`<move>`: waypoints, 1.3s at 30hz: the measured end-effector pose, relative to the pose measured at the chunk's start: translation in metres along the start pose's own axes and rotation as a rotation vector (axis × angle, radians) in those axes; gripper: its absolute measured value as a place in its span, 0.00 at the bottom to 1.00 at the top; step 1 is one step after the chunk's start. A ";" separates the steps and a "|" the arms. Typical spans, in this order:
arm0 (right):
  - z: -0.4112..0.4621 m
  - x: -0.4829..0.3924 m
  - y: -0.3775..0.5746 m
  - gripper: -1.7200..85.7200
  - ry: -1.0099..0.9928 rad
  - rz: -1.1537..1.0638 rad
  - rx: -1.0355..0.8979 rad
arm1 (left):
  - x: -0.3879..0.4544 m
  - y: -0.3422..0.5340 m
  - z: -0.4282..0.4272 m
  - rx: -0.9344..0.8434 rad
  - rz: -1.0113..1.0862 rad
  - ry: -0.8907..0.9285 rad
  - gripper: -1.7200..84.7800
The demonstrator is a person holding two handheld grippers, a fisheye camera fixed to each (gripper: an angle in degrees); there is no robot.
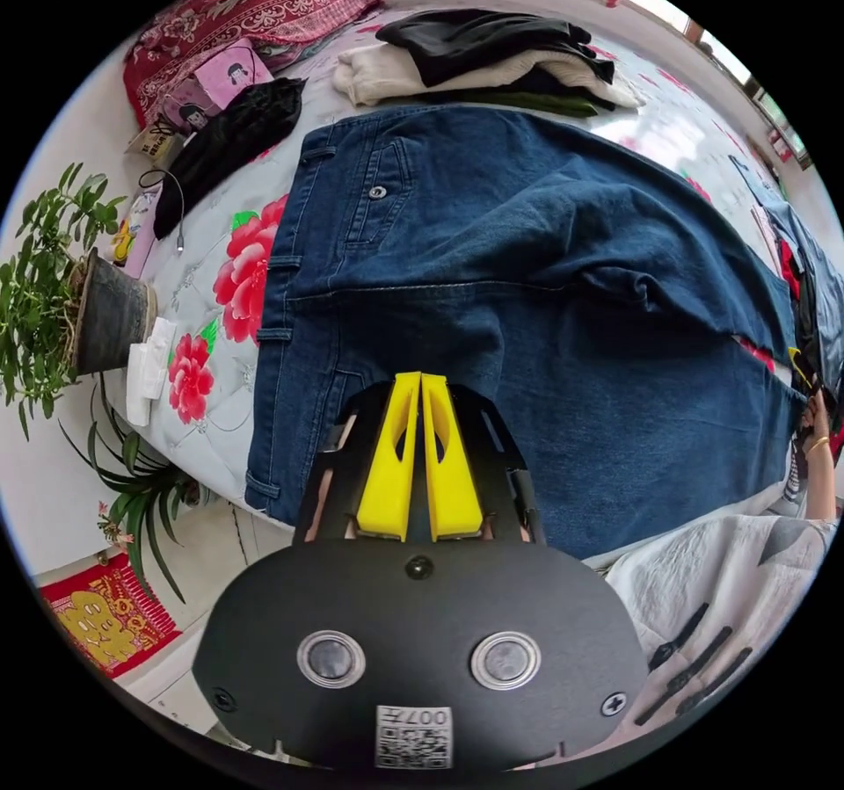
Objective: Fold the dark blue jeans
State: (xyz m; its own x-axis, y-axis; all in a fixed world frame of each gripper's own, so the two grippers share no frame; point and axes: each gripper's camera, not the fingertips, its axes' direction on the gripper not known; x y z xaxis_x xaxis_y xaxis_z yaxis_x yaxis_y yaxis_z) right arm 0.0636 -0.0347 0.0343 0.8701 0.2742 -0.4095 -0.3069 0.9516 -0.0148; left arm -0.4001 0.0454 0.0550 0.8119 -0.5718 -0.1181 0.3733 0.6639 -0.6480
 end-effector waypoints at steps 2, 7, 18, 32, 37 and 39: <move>0.015 -0.018 -0.022 0.04 0.045 -0.048 0.007 | 0.004 -0.008 0.008 -0.017 0.012 -0.026 0.01; 0.044 -0.041 -0.056 0.04 0.134 -0.107 -0.045 | 0.025 -0.025 0.023 -0.085 0.108 -0.127 0.01; 0.011 0.004 -0.061 0.04 -0.076 -0.017 0.019 | -0.025 0.009 -0.011 -0.021 -0.012 0.029 0.02; -0.055 0.120 0.241 0.12 -0.208 0.641 0.080 | -0.181 0.203 -0.005 0.078 -0.721 0.423 0.11; -0.031 0.117 0.244 0.13 -0.235 0.696 0.084 | -0.187 0.196 0.017 0.022 -0.724 0.429 0.14; -0.028 0.113 0.243 0.13 -0.201 0.695 0.100 | -0.188 0.197 0.014 0.017 -0.717 0.417 0.13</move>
State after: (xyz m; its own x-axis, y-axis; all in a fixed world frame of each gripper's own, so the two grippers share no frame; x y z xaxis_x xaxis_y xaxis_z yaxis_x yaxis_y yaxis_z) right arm 0.0766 0.2240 -0.0416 0.5444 0.8304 -0.1187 -0.7855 0.5544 0.2750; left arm -0.4731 0.2905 -0.0397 0.1428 -0.9886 0.0482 0.7462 0.0756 -0.6614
